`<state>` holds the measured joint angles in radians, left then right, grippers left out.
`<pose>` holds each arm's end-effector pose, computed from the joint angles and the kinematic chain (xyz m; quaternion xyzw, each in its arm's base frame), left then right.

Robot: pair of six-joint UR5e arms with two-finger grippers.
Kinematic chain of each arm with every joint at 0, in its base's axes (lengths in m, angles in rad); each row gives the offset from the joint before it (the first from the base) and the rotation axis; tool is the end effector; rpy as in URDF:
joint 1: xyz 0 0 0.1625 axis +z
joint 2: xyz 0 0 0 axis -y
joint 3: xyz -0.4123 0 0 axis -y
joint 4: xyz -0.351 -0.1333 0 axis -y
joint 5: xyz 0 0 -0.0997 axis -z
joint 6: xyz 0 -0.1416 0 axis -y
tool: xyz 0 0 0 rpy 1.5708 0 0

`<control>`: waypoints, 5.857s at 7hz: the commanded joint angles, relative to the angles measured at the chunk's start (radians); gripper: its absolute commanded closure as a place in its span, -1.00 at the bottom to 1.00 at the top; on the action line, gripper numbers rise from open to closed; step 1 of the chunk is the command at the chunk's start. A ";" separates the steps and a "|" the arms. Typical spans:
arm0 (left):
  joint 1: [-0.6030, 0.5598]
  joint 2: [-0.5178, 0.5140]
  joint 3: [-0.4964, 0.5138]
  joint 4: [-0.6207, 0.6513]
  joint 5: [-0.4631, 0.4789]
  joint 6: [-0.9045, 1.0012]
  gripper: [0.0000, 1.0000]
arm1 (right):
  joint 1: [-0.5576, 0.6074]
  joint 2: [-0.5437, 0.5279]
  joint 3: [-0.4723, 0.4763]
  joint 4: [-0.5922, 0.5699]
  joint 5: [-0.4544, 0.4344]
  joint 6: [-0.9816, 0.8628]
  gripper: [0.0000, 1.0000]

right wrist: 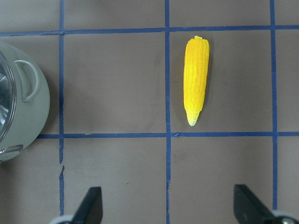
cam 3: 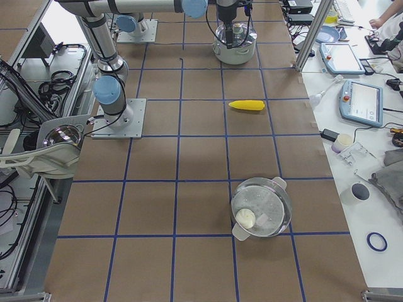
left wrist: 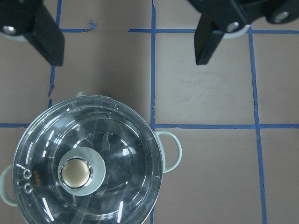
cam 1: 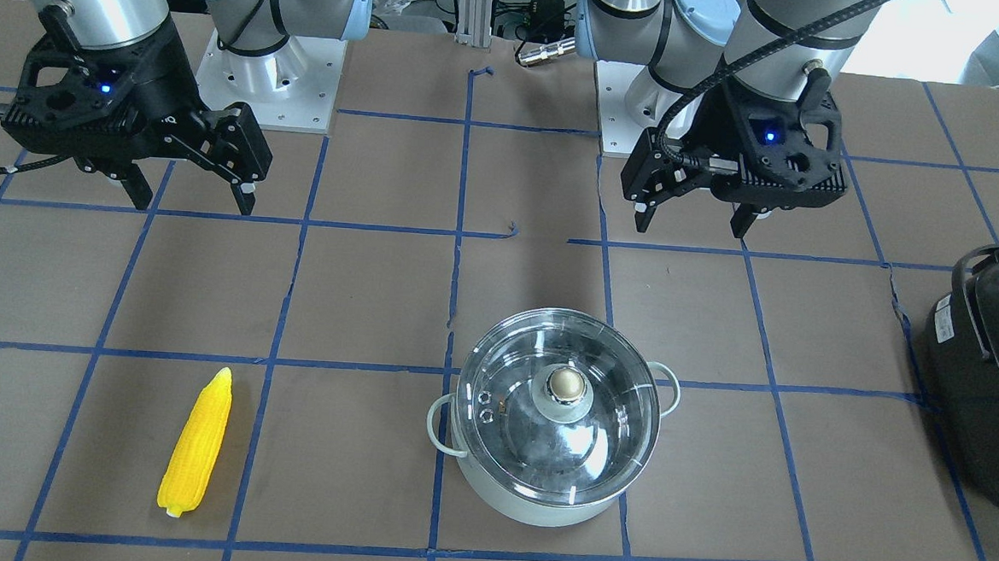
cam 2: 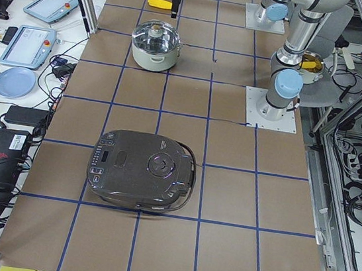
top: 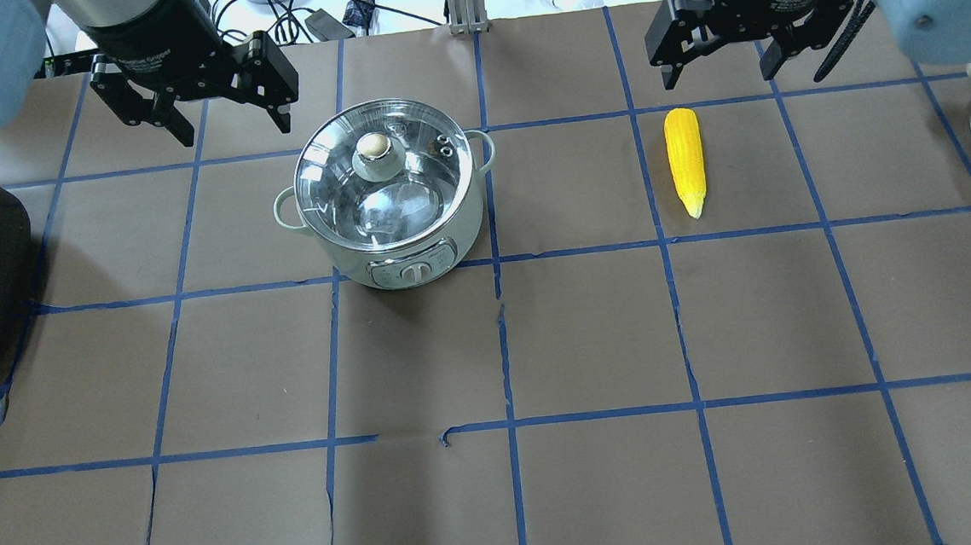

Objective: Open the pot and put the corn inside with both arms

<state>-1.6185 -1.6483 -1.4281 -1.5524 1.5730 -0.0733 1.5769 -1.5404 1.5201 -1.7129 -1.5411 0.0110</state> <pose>-0.1564 -0.4864 0.4636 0.0128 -0.9990 0.0418 0.0014 0.1405 -0.4839 0.4582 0.0012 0.9966 -0.0810 0.0155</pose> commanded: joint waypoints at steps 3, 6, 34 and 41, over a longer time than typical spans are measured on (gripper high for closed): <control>0.000 0.010 0.000 -0.002 -0.007 -0.009 -1.00 | 0.000 0.006 0.003 -0.011 -0.002 0.000 -1.00; -0.001 0.018 -0.011 0.000 -0.005 -0.017 -1.00 | -0.086 0.060 -0.014 -0.014 0.012 -0.009 -1.00; -0.118 -0.337 -0.019 0.410 -0.001 -0.203 1.00 | -0.121 0.577 0.061 -0.548 0.032 -0.075 0.07; 0.200 -0.262 0.024 0.294 -0.001 0.040 1.00 | -0.019 0.456 -0.013 -0.452 0.090 -0.006 0.50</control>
<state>-1.4943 -1.9206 -1.4031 -1.2100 1.5675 -0.1207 1.5059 -1.0666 1.5477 -2.2049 -1.4556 -0.0727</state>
